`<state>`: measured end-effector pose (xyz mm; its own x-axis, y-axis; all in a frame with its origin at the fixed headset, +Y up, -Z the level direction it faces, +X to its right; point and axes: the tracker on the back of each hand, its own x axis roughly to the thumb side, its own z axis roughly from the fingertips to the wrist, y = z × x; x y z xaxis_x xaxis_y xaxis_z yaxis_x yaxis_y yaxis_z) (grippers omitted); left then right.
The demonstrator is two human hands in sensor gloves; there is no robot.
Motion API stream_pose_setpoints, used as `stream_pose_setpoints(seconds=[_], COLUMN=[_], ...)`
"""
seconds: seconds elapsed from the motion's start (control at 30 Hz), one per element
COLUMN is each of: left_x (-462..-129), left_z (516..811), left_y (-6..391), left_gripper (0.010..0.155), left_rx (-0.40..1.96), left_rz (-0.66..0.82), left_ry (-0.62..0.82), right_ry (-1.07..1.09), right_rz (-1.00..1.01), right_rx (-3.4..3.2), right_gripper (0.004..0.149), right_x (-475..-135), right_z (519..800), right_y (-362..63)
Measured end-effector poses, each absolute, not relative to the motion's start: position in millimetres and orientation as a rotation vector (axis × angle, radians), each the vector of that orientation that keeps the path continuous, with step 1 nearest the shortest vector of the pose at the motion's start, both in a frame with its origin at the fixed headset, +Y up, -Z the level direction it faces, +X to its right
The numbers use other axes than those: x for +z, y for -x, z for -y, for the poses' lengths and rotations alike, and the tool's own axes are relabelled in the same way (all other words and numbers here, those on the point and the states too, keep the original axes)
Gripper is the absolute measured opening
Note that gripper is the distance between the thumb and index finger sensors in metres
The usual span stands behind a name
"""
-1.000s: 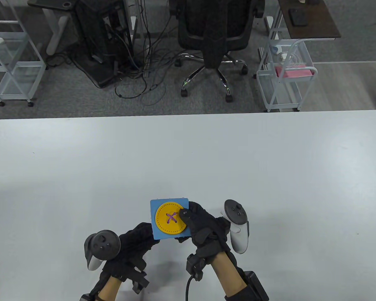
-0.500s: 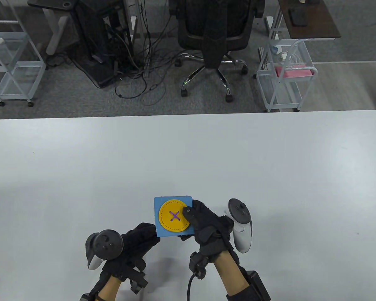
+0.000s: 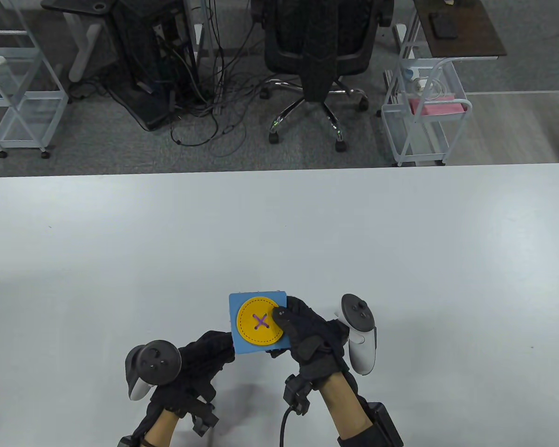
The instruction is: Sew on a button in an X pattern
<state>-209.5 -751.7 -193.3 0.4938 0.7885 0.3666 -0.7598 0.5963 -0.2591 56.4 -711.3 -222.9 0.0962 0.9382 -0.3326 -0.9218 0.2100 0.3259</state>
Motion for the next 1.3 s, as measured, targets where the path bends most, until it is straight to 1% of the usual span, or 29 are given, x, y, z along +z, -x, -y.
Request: stream_pose_setpoints(seconds=[0.4,0.6,0.83,1.03,1.2,1.3], left_x=[-191.0,-191.7,-191.2,-190.0,-189.5,-189.1], left_z=[745.3,749.4,755.9,759.5,758.9,758.8], left_y=[211.3,213.4,210.0,203.8,202.0,200.8], left_gripper=[0.041,0.041,0.041,0.041,0.041,0.04], left_rx=[1.185,1.362,1.496,1.536,1.47,1.478], left_rz=[0.515,0.48,0.412,0.374,0.363,0.364], left_ry=[0.014,0.027,0.084,0.166,0.173,0.173], right_ry=[-0.096,-0.071,-0.023,-0.012,0.001,0.011], right_rz=[-0.51,-0.492,-0.459,-0.442,-0.427,-0.419], right_rx=[1.561,1.641,1.703,1.731,1.756,1.75], right_gripper=[0.043,0.043,0.044,0.043,0.042,0.042], right_x=[-221.8,-220.5,-218.8,-216.9,-215.5,-214.9], right_z=[708.5,713.6,719.0,722.9,723.9,724.2], right_y=[-47.2,-42.8,-40.7,-37.2,-36.8,-37.1])
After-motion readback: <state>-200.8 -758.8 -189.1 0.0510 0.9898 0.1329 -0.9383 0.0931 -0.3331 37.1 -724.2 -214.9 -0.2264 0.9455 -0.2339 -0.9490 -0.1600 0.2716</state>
